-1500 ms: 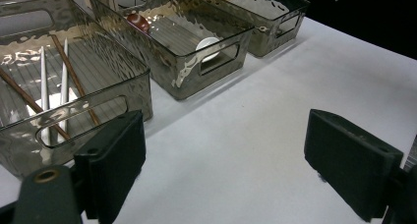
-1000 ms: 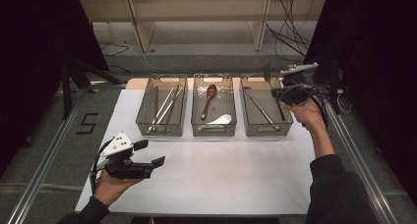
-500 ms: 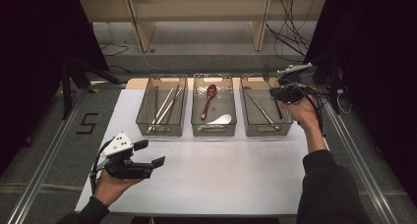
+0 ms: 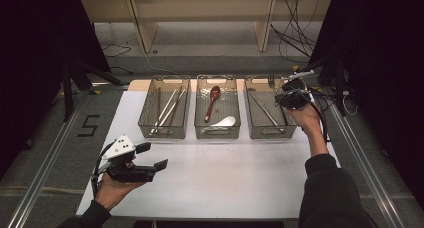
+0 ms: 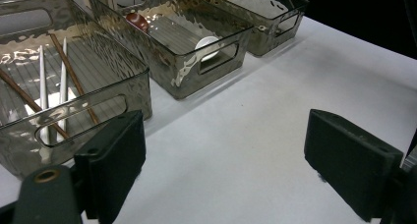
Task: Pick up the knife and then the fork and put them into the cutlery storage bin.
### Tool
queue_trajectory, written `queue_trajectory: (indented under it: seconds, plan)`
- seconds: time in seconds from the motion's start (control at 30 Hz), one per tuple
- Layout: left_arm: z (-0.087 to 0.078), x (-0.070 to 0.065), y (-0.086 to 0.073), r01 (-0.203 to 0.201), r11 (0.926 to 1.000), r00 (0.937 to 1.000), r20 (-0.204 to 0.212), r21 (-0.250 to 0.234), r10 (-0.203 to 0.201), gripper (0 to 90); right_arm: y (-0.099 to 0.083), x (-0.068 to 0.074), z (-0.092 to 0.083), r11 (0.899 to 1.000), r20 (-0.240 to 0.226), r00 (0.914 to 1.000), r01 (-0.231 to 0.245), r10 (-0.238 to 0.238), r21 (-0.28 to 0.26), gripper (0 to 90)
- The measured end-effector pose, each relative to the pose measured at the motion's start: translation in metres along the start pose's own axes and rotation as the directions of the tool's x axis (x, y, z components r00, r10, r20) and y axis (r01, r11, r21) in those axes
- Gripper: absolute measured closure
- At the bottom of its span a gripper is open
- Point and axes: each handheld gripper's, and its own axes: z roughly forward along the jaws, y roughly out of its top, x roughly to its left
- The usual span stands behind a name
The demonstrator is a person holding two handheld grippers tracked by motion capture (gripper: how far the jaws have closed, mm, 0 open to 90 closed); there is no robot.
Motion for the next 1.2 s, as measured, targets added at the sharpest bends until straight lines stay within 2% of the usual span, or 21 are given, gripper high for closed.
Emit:
queue_trajectory:
  seconds: [0.17, 0.37, 0.43, 0.47, 0.53, 0.77, 0.93, 1.13, 1.2]
  plan:
    - [0.000, 0.000, 0.000, 0.000, 1.0000, 1.0000, -0.001, -0.002, 0.000, 15.3, -0.005, -0.001, 0.004, 1.000, 0.011, 0.9999, -0.005, 0.005, 0.005, 84.9]
    - [0.000, 0.000, 0.000, -0.001, 1.0000, 1.0000, -0.001, 0.000, 0.001, 15.3, -0.009, -0.001, 0.008, 0.999, -0.007, 1.0000, -0.002, 0.002, 0.036, 83.3]
    - [0.000, 0.000, 0.000, -0.001, 1.0000, 1.0000, 0.000, 0.000, 0.001, 15.3, -0.010, 0.001, 0.008, 0.999, -0.023, 0.9997, -0.001, 0.002, 0.035, 74.7]
    - [0.000, 0.000, 0.000, 0.000, 1.0000, 1.0000, -0.001, -0.001, 0.000, 15.3, -0.009, 0.001, 0.008, 0.999, -0.032, 0.9995, -0.003, 0.004, 0.041, 73.2]
    - [0.000, 0.000, 0.000, -0.001, 1.0000, 1.0000, 0.000, 0.000, 0.001, 15.4, -0.008, 0.003, 0.007, 0.999, -0.023, 0.9996, 0.016, -0.015, 0.042, 71.7]
    - [-0.001, 0.000, 0.000, 0.000, 1.0000, 1.0000, -0.001, -0.001, 0.000, 15.3, -0.009, 0.006, -0.003, 0.999, -0.065, 0.9978, 0.014, -0.012, 0.031, 60.5]
    - [-0.001, 0.000, 0.000, 0.004, 1.0000, 1.0000, -0.004, -0.007, -0.004, 15.3, -0.018, 0.015, -0.017, 1.000, -0.121, 0.9926, -0.012, 0.010, -0.017, 52.9]
    - [0.000, -0.001, 0.000, -0.001, 1.0000, 1.0000, -0.003, -0.003, 0.001, 15.3, -0.033, 0.030, -0.037, 0.995, -0.198, 0.9796, -0.054, 0.036, -0.085, 48.0]
    - [0.000, -0.001, 0.000, 0.000, 1.0000, 1.0000, -0.004, -0.002, 0.000, 15.3, -0.037, 0.035, -0.043, 0.993, -0.210, 0.9772, -0.055, 0.033, -0.104, 46.0]
